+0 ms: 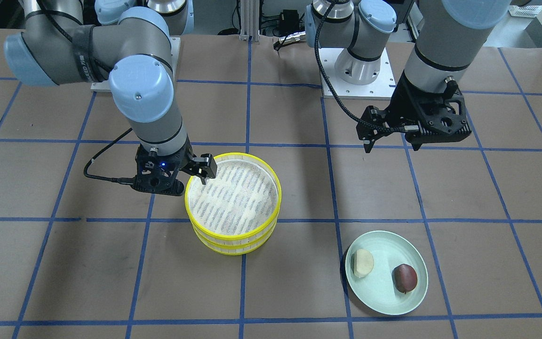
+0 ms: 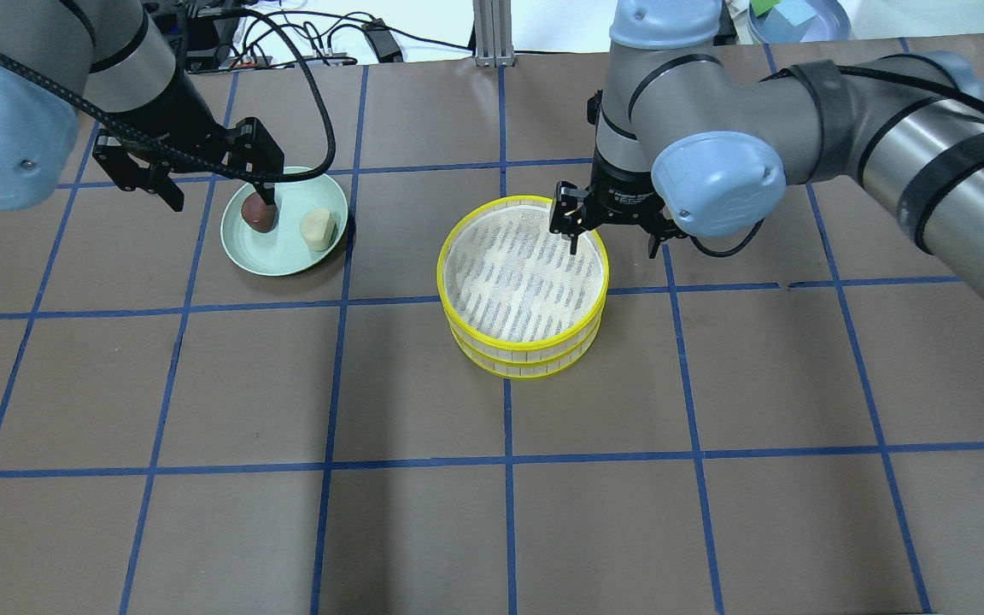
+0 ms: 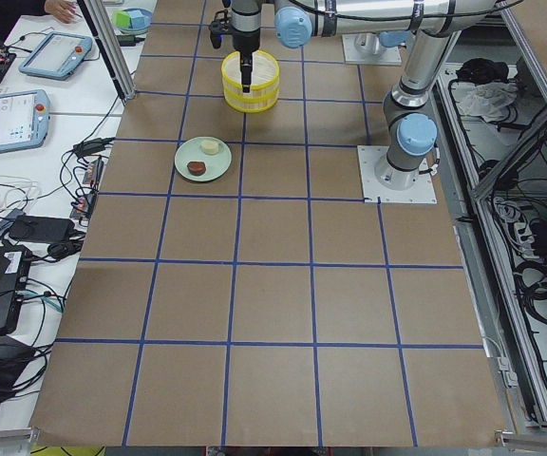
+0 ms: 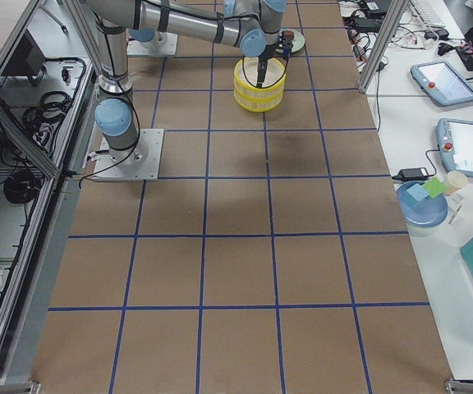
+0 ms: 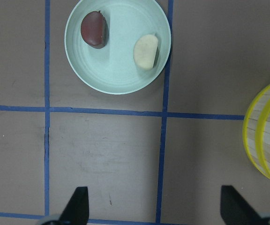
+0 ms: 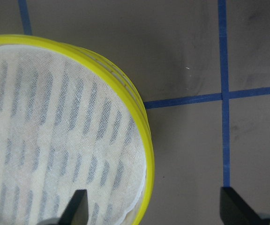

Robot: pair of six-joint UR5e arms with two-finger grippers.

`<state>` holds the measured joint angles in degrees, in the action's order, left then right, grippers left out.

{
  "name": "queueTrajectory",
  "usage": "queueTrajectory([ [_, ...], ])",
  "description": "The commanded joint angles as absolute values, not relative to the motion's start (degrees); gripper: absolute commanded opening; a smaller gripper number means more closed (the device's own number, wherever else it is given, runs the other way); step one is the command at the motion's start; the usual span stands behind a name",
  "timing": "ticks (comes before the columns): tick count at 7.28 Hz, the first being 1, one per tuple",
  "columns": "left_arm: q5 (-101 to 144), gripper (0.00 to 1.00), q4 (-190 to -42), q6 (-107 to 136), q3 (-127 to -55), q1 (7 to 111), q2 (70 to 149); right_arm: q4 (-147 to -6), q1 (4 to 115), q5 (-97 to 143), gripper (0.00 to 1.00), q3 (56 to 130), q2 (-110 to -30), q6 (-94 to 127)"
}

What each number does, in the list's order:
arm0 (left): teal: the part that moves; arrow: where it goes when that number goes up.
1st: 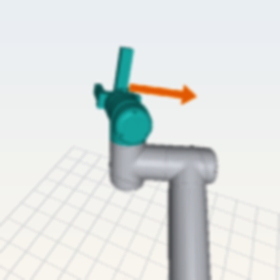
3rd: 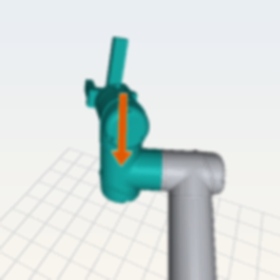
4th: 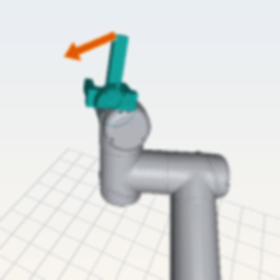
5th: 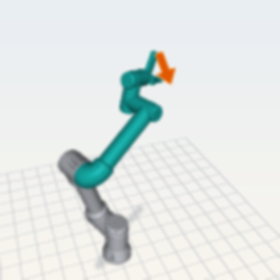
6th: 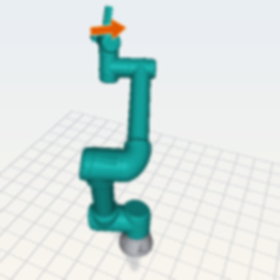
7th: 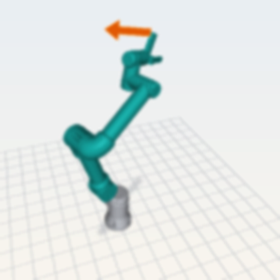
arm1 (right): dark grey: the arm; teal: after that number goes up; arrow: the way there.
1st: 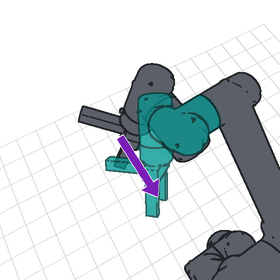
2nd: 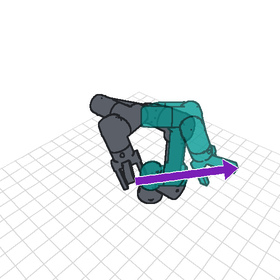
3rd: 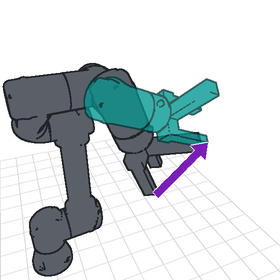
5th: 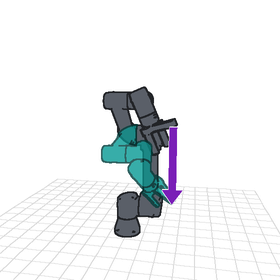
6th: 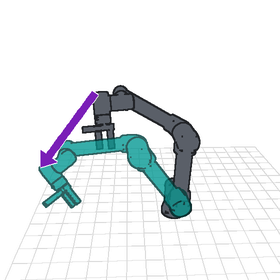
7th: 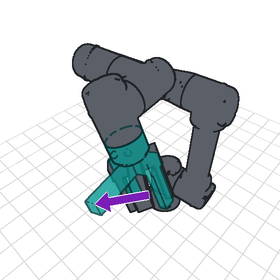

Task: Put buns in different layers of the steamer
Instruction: 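Grasp the top steamer tier rim with the right gripper and lift it off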

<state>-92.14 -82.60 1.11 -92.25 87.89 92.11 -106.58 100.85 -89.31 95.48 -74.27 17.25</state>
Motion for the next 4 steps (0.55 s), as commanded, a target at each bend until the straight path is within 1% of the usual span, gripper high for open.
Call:
queueTrajectory([
  [1,-91.85,1.0,-82.62,1.06,-92.29,87.89,92.2,-108.1,101.07,-89.82,0.9,95.98,-71.12,17.49],
  [2,-91.76,1.0,-82.53,0.97,-92.29,87.89,92.28,-108.11,101.07,-89.74,0.7,96.06,-70.23,17.23],
  [3,-91.76,1.0,-82.36,0.97,-92.29,87.89,92.63,-107.84,101.07,-89.74,0.43,96.06,-69.96,17.14],
  [4,-91.32,1.0,-82.01,1.05,-92.29,87.8,92.9,-107.75,101.07,-89.48,0.07,95.98,-70.05,17.05],
])
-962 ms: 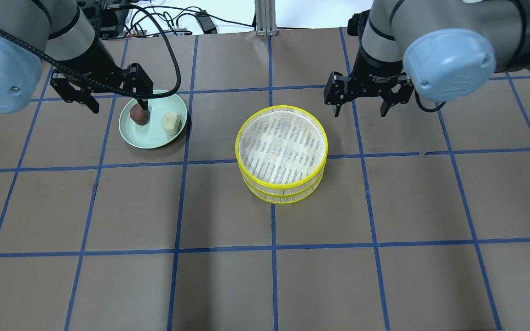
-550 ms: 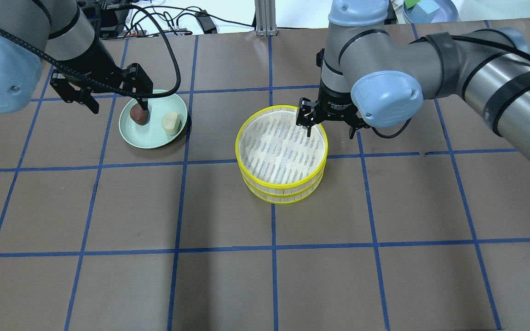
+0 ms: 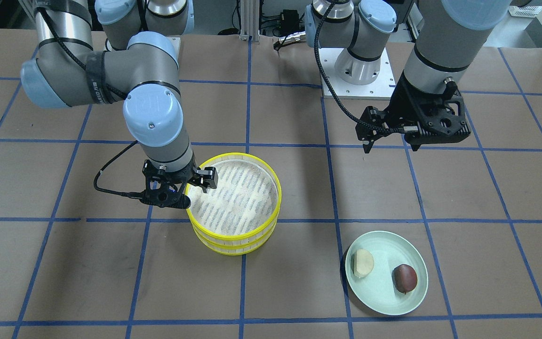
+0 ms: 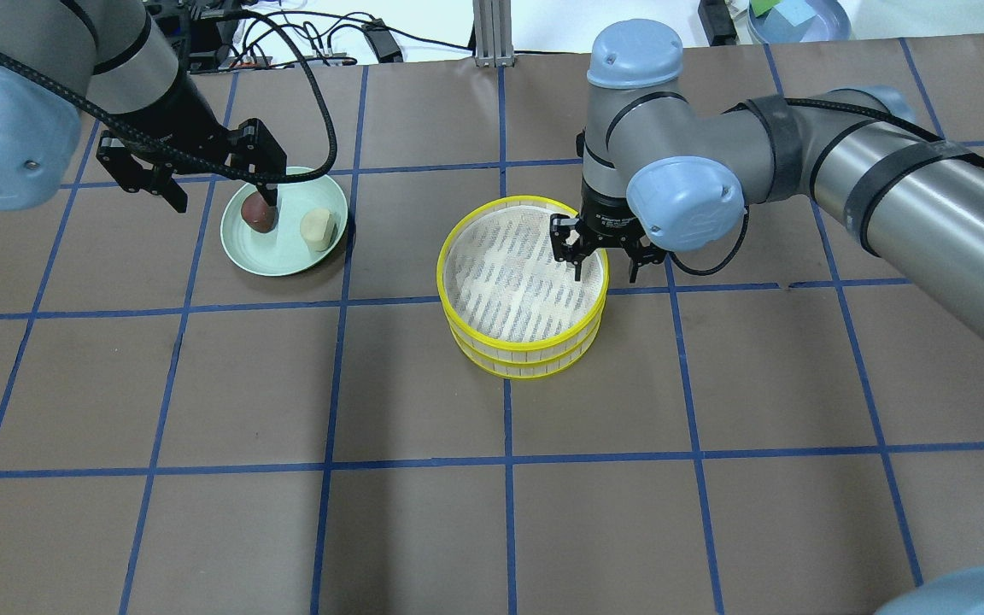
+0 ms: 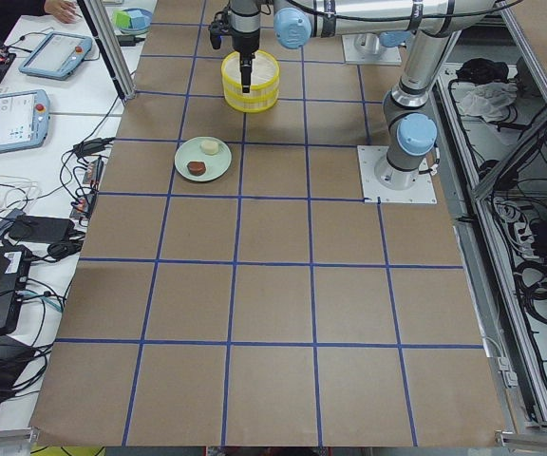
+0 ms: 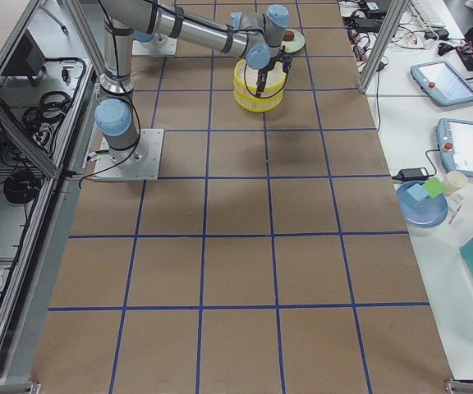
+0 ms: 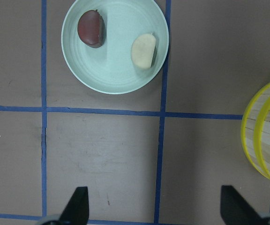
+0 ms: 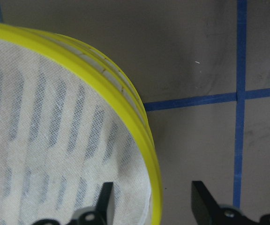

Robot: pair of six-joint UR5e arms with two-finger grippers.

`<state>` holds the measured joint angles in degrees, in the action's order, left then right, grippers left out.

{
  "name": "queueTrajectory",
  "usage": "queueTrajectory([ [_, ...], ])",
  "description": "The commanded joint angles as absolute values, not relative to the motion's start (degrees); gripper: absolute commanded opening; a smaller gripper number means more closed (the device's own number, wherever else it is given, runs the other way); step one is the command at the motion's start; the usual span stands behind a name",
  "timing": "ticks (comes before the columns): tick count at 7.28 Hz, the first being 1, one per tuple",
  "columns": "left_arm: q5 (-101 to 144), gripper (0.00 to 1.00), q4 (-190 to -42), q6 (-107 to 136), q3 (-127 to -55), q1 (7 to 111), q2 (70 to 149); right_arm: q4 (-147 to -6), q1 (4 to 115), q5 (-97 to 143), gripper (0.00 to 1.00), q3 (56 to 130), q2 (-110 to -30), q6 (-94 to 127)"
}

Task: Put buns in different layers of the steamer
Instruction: 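Grasp the top steamer tier rim with the right gripper and lift it off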

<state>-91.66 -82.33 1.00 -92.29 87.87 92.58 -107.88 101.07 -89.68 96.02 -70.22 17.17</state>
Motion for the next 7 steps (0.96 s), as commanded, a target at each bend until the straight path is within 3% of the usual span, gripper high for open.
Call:
queueTrajectory([
  [1,-90.71,1.0,-81.57,-0.08,-92.72,87.72,93.34,-107.75,101.07,-89.21,0.0,95.98,-70.4,16.96],
  [7,-90.62,1.0,-57.25,-11.5,-93.43,85.18,108.61,-105.57,95.04,-94.53,0.0,93.61,-78.66,4.27],
])
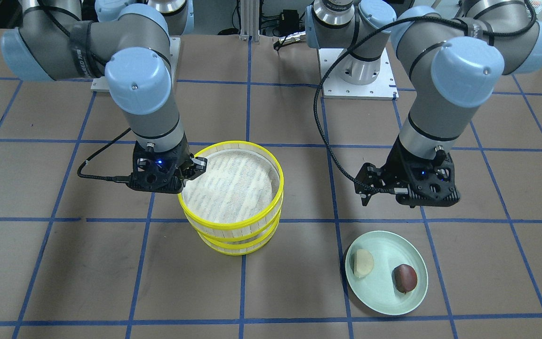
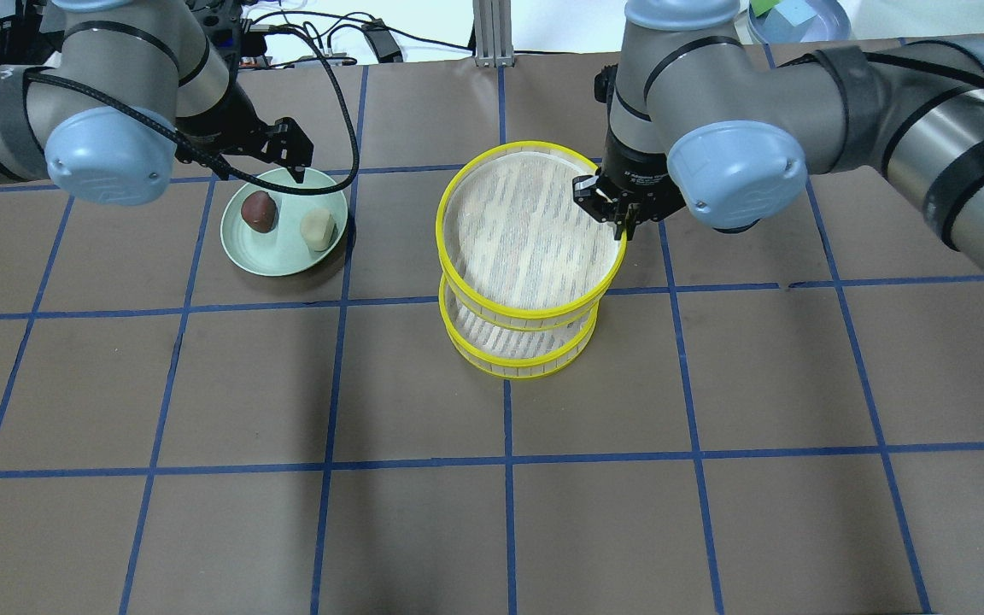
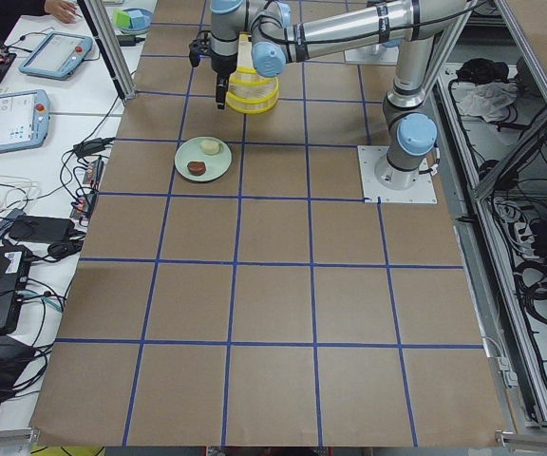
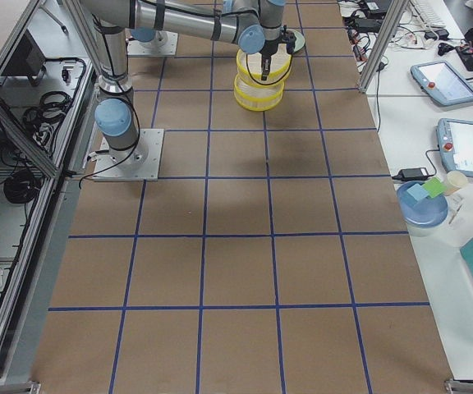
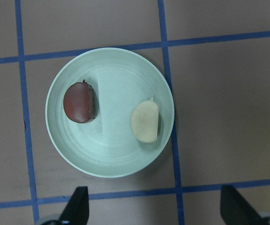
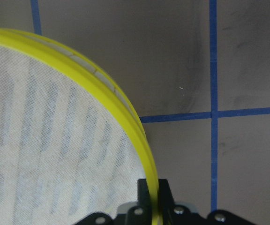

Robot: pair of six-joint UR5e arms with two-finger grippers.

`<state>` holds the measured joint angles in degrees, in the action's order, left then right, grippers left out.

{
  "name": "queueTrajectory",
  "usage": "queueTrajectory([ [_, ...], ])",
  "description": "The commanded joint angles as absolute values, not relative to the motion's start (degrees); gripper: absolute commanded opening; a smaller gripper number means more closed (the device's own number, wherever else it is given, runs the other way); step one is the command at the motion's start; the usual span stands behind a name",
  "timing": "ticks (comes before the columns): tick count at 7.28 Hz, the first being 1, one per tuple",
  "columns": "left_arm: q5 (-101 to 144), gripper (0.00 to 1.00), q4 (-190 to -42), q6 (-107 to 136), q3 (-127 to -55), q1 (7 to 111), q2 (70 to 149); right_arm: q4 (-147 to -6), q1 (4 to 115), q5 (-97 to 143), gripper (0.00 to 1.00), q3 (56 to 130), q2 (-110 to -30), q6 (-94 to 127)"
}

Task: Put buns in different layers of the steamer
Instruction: 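Grasp the top steamer tier rim with the right gripper and lift it off, then set the top tier down beside the base while the left gripper grasps the white bun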

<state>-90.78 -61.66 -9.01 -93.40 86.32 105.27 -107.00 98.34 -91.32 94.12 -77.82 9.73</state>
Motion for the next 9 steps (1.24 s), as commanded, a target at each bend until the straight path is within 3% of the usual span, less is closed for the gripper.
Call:
queueTrajectory([
  [1,-90.62,1.0,-52.61,-15.43,-93.43,84.73,111.42,-104.77,91.18,-95.09,0.0,93.6,-79.18,-3.0],
  [4,-88.07,0.93,-44.06,-16.0,-93.34,84.02,119.33,-105.29,75.02,-95.1,0.0,93.87,-78.58,-30.69],
  [9,-82.44,0.85,-43.68,-16.08,-93.43,83.23,123.92,-104.77,74.35,-98.61,0.0,94.39,-76.11,-35.24],
])
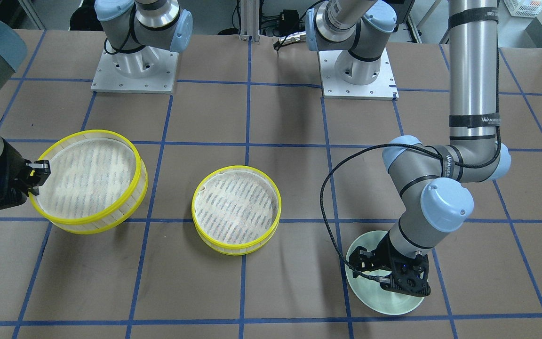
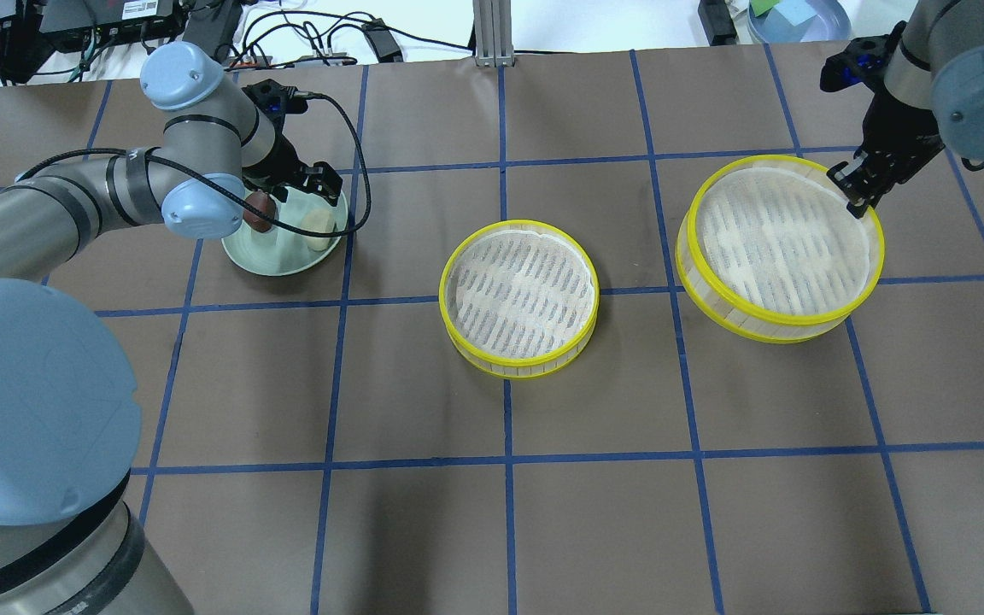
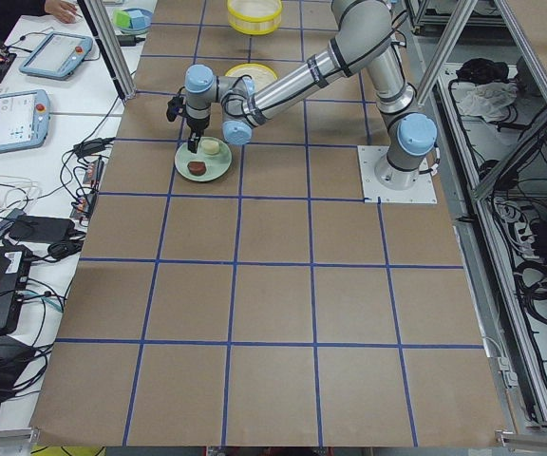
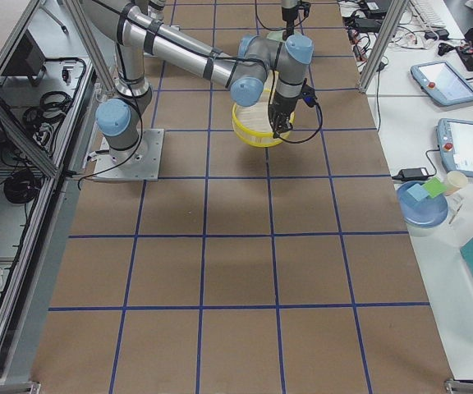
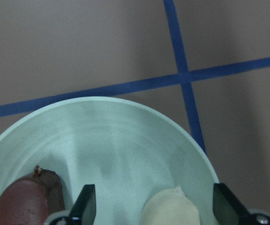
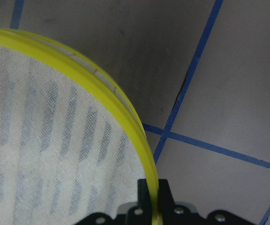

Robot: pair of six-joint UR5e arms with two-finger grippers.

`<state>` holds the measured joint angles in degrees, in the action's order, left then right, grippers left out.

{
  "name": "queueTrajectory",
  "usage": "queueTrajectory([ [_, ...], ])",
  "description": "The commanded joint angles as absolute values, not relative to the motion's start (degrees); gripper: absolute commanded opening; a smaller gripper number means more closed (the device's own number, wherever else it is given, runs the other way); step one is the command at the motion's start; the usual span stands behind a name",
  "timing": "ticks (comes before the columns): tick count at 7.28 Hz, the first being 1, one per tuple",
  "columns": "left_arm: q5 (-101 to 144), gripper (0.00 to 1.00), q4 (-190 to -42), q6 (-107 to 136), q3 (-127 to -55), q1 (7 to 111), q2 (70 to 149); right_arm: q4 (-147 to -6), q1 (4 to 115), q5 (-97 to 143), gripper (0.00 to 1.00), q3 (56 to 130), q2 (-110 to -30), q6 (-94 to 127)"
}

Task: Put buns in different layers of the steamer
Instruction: 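Set the top tier down beside the base while the left gripper grasps the white bun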

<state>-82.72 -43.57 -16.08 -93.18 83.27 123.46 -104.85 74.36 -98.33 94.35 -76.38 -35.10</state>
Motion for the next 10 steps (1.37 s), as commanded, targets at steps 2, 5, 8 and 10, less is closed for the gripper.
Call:
queueTrajectory([
  [2,-82.71,0.83,-44.99,-16.26,-93.43,83.23,123.66,-104.77,74.35,-98.44,0.0,94.39,-76.2,-35.16],
  [5,-82.71,0.22,-48.51,-16.26,-93.43,83.23,123.05,-104.77,74.27,-98.44,0.0,94.39,-76.11,-35.07],
  [8,-82.62,0.0,-48.6,-16.26,-93.08,83.23,122.35,-104.77,74.27,-98.44,0.0,94.39,-76.2,-34.98],
  [10,-82.53,0.0,-48.95,-15.47,-92.29,83.41,118.85,-104.77,74.27,-98.35,0.0,94.39,-76.2,-34.98],
])
